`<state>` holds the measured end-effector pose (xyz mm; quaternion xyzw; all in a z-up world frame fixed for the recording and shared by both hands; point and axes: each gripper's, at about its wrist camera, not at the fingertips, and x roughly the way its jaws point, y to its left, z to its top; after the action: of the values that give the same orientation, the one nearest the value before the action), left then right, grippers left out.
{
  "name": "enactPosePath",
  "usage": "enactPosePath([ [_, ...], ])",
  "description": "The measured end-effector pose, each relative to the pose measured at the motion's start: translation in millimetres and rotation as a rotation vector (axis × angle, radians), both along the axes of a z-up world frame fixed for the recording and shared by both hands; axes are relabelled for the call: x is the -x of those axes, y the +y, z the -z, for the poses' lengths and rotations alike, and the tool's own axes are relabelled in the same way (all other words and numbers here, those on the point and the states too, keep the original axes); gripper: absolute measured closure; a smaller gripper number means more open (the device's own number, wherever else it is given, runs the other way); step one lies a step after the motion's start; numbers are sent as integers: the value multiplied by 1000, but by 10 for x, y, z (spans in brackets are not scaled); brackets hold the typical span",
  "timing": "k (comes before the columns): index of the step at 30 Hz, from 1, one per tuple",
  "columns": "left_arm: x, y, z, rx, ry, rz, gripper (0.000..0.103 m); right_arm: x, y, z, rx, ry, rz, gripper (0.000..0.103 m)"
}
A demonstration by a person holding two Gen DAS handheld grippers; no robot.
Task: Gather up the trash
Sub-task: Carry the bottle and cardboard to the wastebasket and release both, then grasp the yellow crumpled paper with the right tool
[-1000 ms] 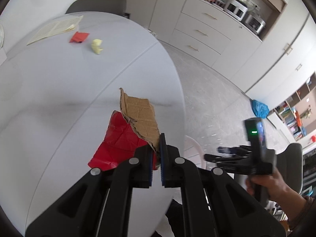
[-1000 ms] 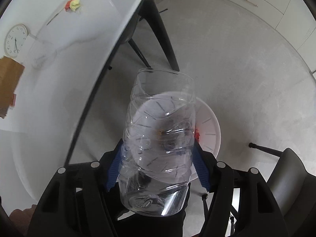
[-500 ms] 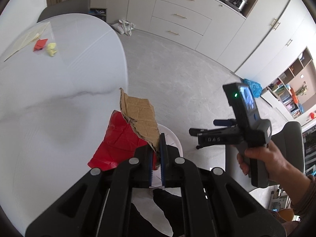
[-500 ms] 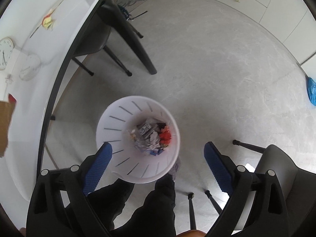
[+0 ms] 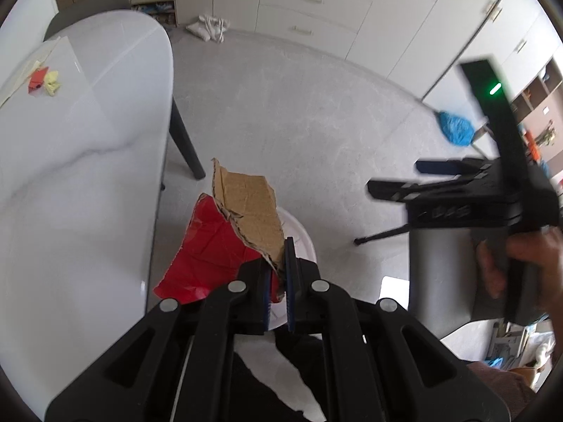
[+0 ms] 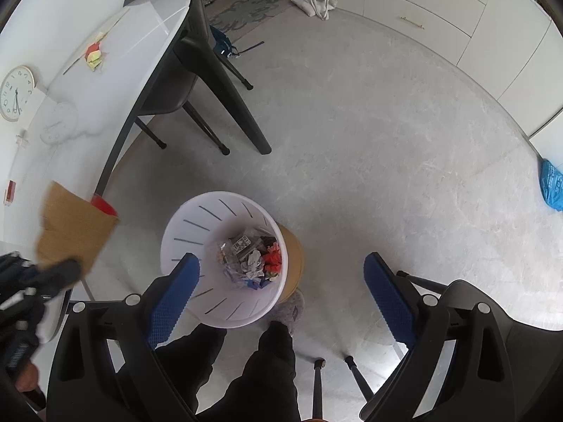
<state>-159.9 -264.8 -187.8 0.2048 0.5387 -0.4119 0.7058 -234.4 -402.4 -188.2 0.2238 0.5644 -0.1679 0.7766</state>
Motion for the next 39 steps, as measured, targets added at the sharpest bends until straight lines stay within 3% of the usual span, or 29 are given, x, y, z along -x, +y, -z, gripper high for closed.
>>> enactPosePath([
  [1, 8, -37, 126, -23, 10, 9, 94, 22, -15, 10, -3, 0, 2, 9],
  [3, 28, -101, 425, -72, 36, 12, 68, 65, -58, 24, -8, 4, 5, 9],
  [4, 40, -124, 584, -97, 43, 11, 47, 94, -80, 39, -9, 8, 5, 9],
  [5, 59, -142, 700, -113, 39, 12, 40, 111, -94, 57, -10, 13, 6, 9],
  [9, 146, -178, 1021, -176, 39, 55, 33, 170, -147, 125, -16, 34, 9, 9],
  [12, 188, -185, 1050, -187, 28, 60, 26, 202, -174, 155, -19, 41, 15, 9],
  [20, 212, -278, 706, -122, 26, 4, 19, 244, -234, 135, -23, 23, 32, 9],
  [24, 140, -195, 278, -60, -6, -46, 13, 198, -215, -1, -20, -14, 30, 9],
  [27, -7, -10, -133, 0, -54, -143, 8, 64, -131, -175, -1, -54, -10, 8],
  [33, -526, 626, -727, 41, -155, -406, 8, -584, 219, -502, 12, -167, -148, 4],
  [39, -1126, 1381, -1005, -2, -251, -628, 8, -1571, 786, -716, -1, -255, -289, 4],
])
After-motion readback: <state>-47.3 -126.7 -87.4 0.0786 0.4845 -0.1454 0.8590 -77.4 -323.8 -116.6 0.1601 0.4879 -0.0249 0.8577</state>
